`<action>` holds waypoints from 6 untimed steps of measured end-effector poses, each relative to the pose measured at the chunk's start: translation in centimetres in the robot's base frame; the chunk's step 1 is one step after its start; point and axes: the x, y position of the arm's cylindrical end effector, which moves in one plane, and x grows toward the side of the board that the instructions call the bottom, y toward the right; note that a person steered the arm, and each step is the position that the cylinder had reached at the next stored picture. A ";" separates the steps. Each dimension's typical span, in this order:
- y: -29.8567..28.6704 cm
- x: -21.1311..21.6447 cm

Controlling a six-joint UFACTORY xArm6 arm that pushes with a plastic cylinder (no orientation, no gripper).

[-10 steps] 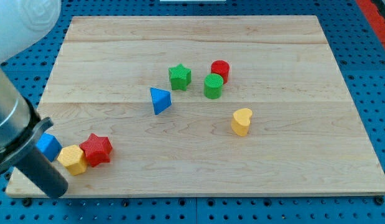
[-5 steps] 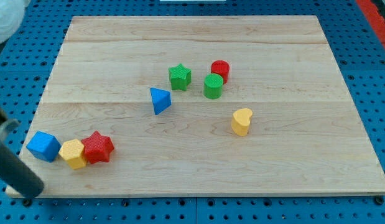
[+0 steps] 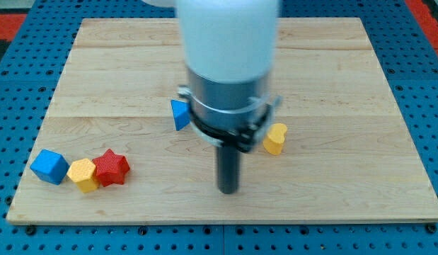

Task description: Move yellow heart to blue triangle

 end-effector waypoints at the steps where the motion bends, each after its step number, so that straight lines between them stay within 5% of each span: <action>1: 7.7 -0.5; 2: 10.7 -4.6; 3: 7.2 -8.5; 5: -7.8 -8.9; 6: -3.6 -9.0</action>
